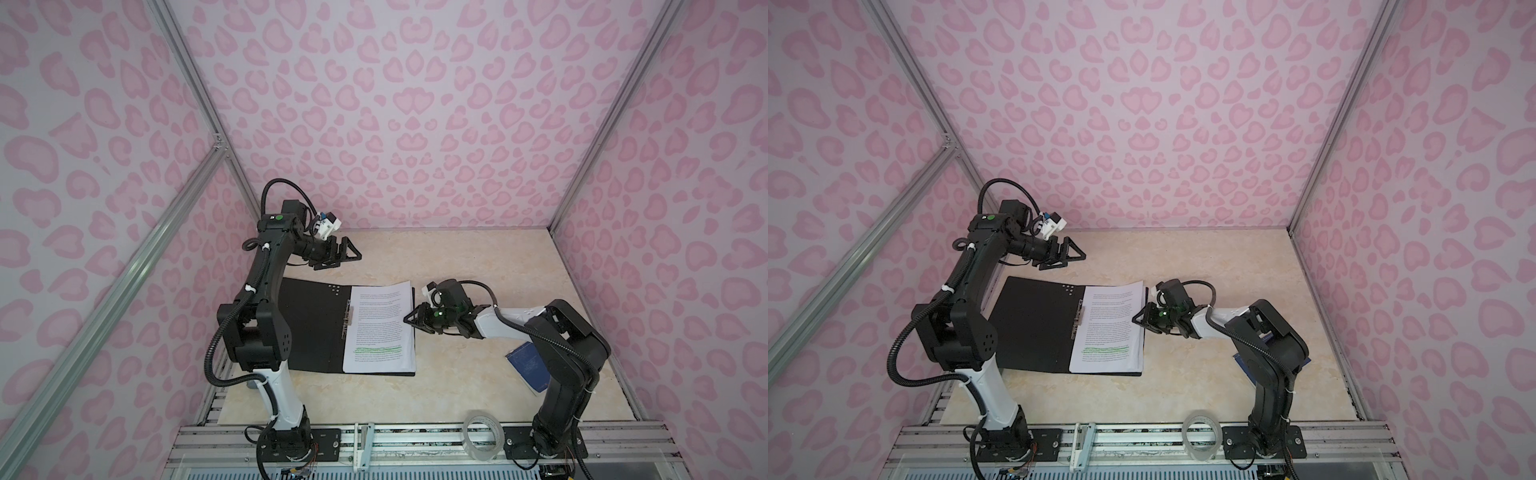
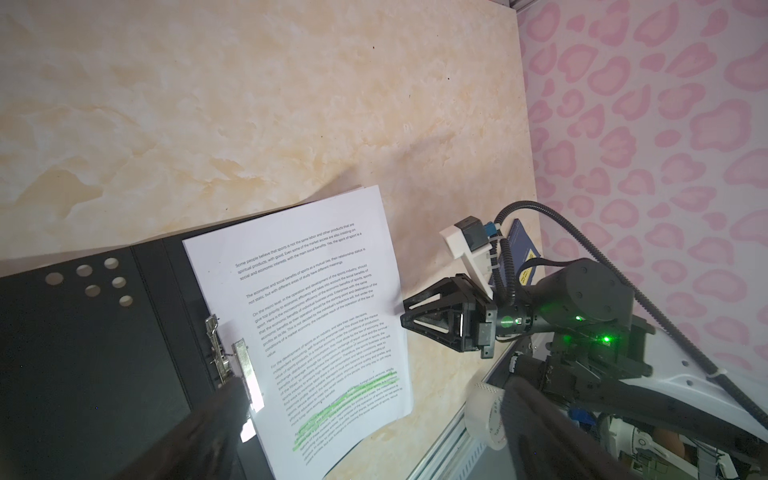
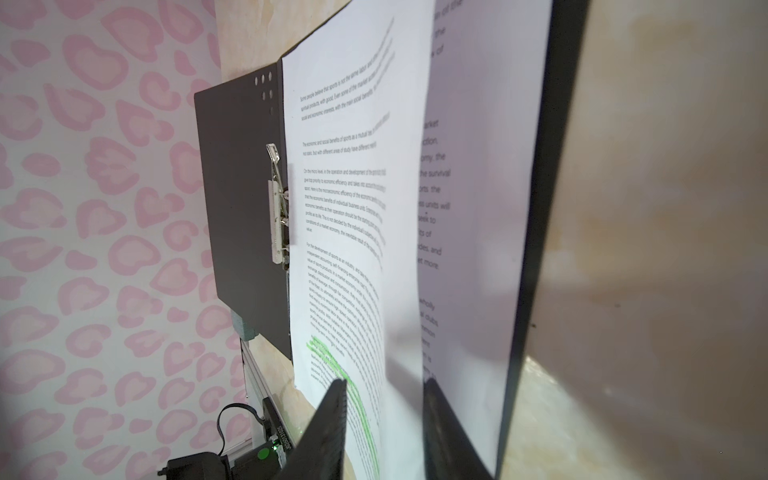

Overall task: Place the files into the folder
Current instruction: 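Push the highlighted sheet's edge toward the metal clip with the right gripper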

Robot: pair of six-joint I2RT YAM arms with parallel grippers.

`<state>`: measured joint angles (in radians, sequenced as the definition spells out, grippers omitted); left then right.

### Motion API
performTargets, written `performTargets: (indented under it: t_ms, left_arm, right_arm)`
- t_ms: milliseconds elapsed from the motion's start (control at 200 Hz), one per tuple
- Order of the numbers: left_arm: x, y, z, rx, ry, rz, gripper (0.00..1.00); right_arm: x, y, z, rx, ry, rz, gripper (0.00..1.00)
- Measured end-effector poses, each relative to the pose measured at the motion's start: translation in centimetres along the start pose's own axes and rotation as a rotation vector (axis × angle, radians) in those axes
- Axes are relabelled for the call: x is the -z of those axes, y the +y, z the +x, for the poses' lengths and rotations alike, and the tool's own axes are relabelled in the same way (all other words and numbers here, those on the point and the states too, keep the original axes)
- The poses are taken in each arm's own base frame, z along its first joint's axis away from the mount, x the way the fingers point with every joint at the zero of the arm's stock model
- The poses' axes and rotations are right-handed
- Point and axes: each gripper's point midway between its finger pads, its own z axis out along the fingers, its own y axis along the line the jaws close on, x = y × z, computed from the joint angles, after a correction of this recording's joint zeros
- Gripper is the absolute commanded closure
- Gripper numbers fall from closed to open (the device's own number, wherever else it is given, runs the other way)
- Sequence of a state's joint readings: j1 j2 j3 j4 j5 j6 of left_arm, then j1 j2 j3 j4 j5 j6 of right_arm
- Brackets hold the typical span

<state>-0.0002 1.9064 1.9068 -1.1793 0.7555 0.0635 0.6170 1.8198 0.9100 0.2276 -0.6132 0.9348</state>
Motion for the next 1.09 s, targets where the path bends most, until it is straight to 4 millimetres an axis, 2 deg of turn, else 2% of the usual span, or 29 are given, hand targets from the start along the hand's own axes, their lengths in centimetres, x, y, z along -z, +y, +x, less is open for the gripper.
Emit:
performTargets:
  t_ms: [190, 465, 590, 695, 880, 1095]
  left_arm:
    - [-0.2, 0.3, 0.3, 0.004, 0.010, -0.005, 0.01]
    - [0.0, 0.4, 0.3, -0.014, 0.005, -0.023, 0.01]
    - [0.2, 0.3, 0.3, -0.025, 0.003, -0.029, 0.01]
    - [0.1, 0.4, 0.4, -0.023, 0.006, -0.030, 0.01]
    - [0.0, 0.4, 0.5, -0.021, 0.011, -0.029, 0.01]
    - [-0.7, 0.5, 1.3, -0.019, 0.038, -0.024, 0.01]
  right_arm:
    - [0.5, 0.7, -0.4, 0.050, 0.002, 0.036, 0.69]
    - [1.7, 2.0, 0.6, 0.117, 0.023, 0.055, 0.70]
    - [1.7, 1.5, 1.4, 0.122, 0.052, 0.082, 0.71]
    - [1.4, 1.0, 1.7, 0.126, 0.066, 0.095, 0.76]
    - [1.1, 1.0, 2.7, 0.135, 0.090, 0.095, 0.82]
    - [1.0, -0.5, 4.3, 0.121, 0.124, 0.114, 0.84]
